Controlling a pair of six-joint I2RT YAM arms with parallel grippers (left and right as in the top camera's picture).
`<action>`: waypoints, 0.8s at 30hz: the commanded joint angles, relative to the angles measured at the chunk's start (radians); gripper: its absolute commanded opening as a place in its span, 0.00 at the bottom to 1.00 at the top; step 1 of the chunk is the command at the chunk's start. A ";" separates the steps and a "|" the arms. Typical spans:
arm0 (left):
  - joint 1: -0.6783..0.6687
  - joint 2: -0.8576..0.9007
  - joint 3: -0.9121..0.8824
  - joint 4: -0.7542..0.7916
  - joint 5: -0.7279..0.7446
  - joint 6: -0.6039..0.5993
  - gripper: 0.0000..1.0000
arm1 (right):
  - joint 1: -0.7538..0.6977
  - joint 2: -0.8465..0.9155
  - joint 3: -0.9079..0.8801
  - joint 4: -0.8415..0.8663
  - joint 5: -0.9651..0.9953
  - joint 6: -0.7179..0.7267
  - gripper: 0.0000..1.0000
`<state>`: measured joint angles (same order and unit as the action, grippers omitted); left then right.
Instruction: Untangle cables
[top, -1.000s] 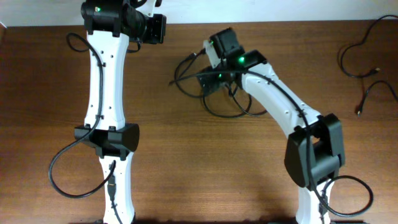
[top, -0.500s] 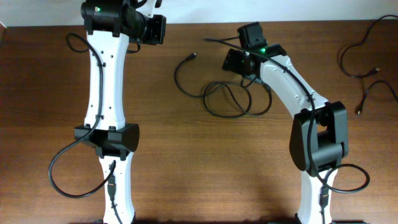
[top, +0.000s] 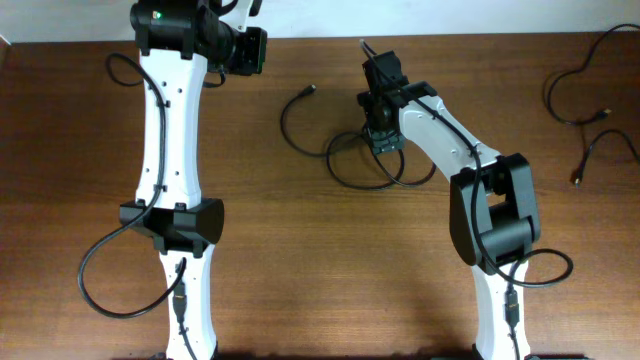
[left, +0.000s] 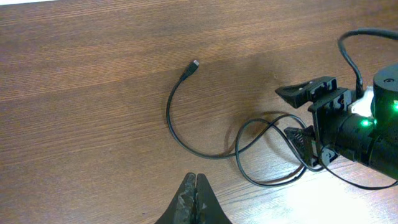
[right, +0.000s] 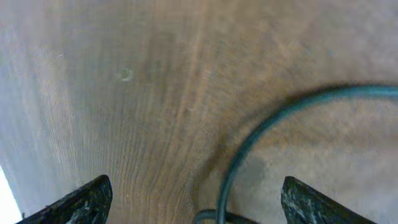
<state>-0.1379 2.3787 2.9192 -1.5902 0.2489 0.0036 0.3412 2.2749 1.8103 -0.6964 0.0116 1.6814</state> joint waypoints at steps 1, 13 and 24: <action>0.005 -0.024 0.015 -0.014 -0.010 0.016 0.00 | 0.003 -0.002 0.008 -0.013 -0.073 0.184 0.86; 0.005 -0.024 0.015 -0.029 -0.010 0.016 0.00 | -0.001 0.008 0.009 -0.021 -0.071 0.096 0.04; 0.004 -0.024 0.015 -0.044 -0.010 0.016 0.00 | -0.007 -0.058 0.035 -0.135 0.042 0.046 0.04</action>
<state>-0.1379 2.3787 2.9192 -1.6348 0.2489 0.0036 0.3397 2.2589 1.8320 -0.7662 0.0116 1.6329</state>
